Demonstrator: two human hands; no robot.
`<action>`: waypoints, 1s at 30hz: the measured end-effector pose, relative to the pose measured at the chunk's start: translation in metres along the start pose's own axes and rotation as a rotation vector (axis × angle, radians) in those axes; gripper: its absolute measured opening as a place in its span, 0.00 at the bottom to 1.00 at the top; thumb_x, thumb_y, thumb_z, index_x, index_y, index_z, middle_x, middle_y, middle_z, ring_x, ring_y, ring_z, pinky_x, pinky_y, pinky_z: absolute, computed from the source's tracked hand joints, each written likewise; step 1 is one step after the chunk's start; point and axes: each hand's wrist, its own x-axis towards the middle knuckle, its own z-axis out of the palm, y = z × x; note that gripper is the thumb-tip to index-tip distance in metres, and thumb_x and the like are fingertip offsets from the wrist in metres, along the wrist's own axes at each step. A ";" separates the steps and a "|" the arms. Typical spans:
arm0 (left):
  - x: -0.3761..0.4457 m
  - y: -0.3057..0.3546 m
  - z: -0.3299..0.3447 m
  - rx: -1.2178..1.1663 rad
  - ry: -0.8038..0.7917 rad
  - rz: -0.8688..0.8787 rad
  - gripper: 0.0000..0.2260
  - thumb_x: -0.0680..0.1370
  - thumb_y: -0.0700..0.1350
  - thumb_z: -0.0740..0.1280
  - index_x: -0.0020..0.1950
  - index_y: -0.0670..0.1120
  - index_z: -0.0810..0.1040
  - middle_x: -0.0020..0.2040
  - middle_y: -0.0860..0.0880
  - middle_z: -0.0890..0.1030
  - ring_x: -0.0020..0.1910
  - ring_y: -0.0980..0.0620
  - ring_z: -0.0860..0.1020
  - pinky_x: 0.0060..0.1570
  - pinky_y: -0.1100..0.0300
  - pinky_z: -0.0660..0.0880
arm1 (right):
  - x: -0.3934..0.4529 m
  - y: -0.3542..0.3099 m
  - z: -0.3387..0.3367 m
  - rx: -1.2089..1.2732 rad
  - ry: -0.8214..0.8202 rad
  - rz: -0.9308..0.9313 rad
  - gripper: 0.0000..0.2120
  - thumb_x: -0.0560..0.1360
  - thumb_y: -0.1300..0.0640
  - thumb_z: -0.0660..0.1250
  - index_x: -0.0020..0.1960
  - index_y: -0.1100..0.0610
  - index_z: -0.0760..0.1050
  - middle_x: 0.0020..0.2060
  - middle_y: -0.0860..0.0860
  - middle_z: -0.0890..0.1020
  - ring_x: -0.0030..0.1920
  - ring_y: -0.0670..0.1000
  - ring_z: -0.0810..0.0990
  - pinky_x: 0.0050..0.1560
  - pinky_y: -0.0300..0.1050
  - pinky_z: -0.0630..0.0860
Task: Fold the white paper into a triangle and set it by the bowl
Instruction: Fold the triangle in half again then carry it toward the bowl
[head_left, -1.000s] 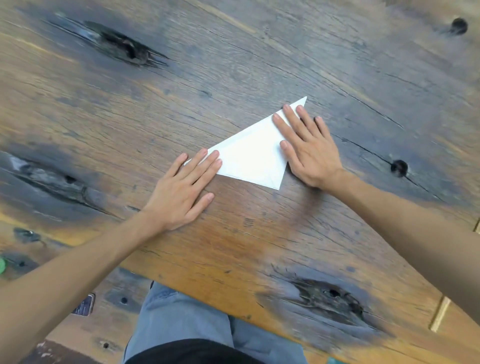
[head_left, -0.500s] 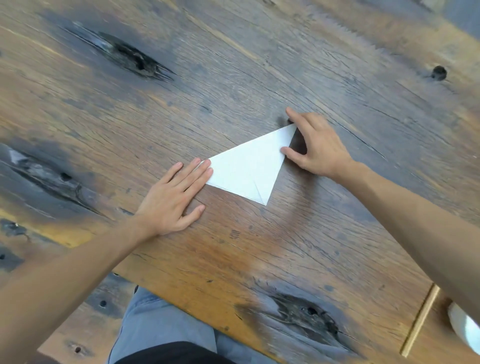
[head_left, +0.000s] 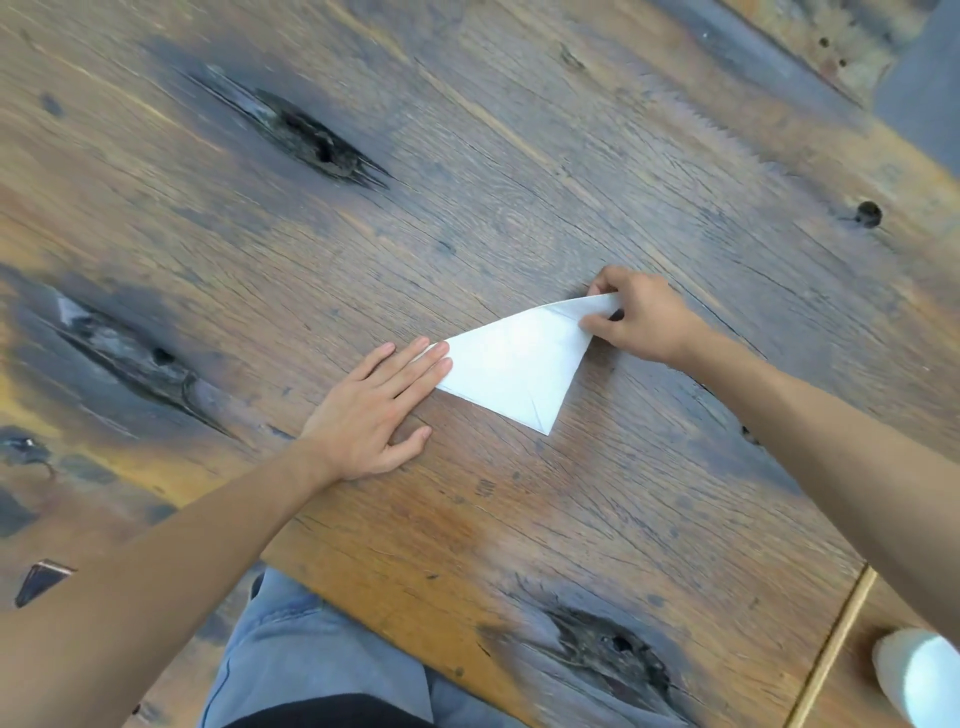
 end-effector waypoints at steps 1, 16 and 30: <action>0.000 0.000 0.000 0.000 0.002 0.002 0.35 0.80 0.58 0.58 0.83 0.45 0.52 0.84 0.48 0.54 0.83 0.49 0.50 0.81 0.47 0.54 | -0.004 -0.003 0.001 0.058 0.033 0.025 0.08 0.75 0.58 0.72 0.52 0.53 0.75 0.44 0.51 0.82 0.42 0.54 0.79 0.37 0.32 0.69; -0.002 -0.001 0.004 -0.096 0.119 -0.033 0.36 0.79 0.58 0.60 0.83 0.44 0.54 0.84 0.45 0.56 0.83 0.48 0.53 0.81 0.46 0.56 | -0.075 -0.101 0.067 0.274 0.403 0.017 0.19 0.77 0.58 0.68 0.67 0.49 0.73 0.46 0.38 0.80 0.46 0.43 0.81 0.49 0.54 0.81; 0.001 -0.008 0.003 -0.358 0.337 -0.290 0.28 0.77 0.53 0.69 0.72 0.40 0.71 0.75 0.44 0.70 0.75 0.44 0.68 0.76 0.46 0.65 | -0.065 -0.162 0.141 0.231 0.450 0.026 0.12 0.77 0.59 0.68 0.60 0.55 0.78 0.54 0.49 0.82 0.48 0.50 0.82 0.46 0.52 0.80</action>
